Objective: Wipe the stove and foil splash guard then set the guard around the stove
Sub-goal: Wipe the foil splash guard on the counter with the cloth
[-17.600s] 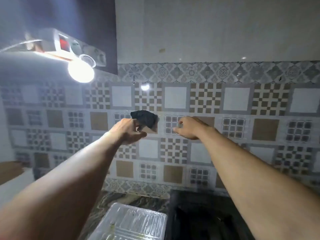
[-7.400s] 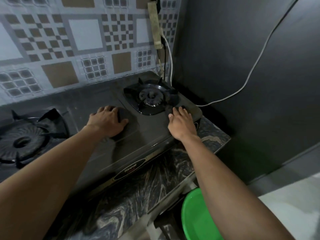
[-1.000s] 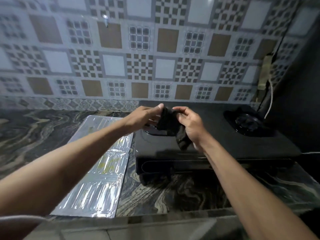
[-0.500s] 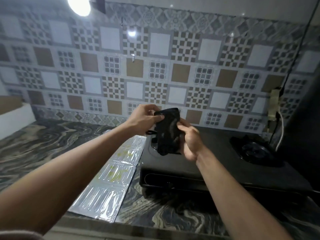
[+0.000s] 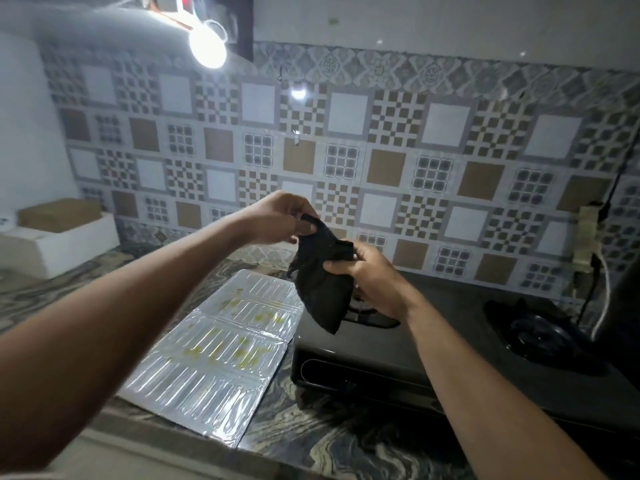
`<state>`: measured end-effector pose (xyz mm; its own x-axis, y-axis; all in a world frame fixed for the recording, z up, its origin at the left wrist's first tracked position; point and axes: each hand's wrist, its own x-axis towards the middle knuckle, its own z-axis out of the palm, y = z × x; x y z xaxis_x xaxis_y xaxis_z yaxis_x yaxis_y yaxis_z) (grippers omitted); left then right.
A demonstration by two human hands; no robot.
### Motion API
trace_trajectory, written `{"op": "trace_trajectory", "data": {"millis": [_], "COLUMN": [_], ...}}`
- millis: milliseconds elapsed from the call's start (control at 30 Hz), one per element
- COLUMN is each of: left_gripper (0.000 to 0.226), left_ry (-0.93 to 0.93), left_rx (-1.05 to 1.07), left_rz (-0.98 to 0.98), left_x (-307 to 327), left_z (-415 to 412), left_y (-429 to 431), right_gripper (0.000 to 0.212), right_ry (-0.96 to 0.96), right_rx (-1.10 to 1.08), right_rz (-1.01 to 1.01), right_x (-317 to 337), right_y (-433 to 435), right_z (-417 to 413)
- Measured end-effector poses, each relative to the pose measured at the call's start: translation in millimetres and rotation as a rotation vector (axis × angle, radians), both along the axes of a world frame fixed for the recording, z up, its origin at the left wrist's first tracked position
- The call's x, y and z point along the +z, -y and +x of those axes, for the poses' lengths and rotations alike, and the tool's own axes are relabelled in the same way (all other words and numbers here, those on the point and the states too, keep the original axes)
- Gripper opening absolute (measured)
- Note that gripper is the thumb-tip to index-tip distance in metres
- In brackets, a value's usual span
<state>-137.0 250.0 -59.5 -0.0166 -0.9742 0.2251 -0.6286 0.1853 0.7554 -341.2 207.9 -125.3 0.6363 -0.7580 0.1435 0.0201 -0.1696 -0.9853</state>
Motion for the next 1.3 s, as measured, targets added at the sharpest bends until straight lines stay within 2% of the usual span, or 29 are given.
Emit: {"op": "trace_trajectory", "data": {"millis": [100,233,400,567,800,967,1033,1167,1300], "left_gripper": [0.006,0.012,0.013,0.014,0.022,0.015,0.016,0.016,0.010], "left_ry": [0.011,0.015,-0.182,-0.277,-0.256,-0.219,-0.175,-0.116,0.015], "left_rx": [0.010,0.078,0.128,0.184,0.230,0.172,0.141,0.068,0.050], "left_rz": [0.057,0.051,0.084,0.091,0.134,0.239,0.295,0.392,0.362], "left_x": [-2,-3,-9,-24,-60,-102,-120,-158,-193], "left_z": [7,20,44,65,138,210,241,288,307], "left_y": [-6,-11,-12,-2,35,85,109,157,200], "right_gripper": [0.029,0.028,0.031,0.034,0.026,0.022,0.024,0.041,0.039], "right_ry": [-0.024,-0.085,-0.052,-0.157,-0.339,-0.535,-0.619,-0.713,-0.766], "right_rx": [0.007,0.020,0.002,0.008,0.003,-0.096,-0.123,-0.209,-0.273], "right_rz": [-0.009,-0.047,0.042,0.001,-0.022,-0.128,-0.171,-0.165,-0.072], "right_x": [1,-1,-5,-10,-23,-47,-58,-91,-132], "right_y": [3,8,18,29,66,107,123,156,196], "right_z": [5,9,17,47,106,180,209,257,290]}}
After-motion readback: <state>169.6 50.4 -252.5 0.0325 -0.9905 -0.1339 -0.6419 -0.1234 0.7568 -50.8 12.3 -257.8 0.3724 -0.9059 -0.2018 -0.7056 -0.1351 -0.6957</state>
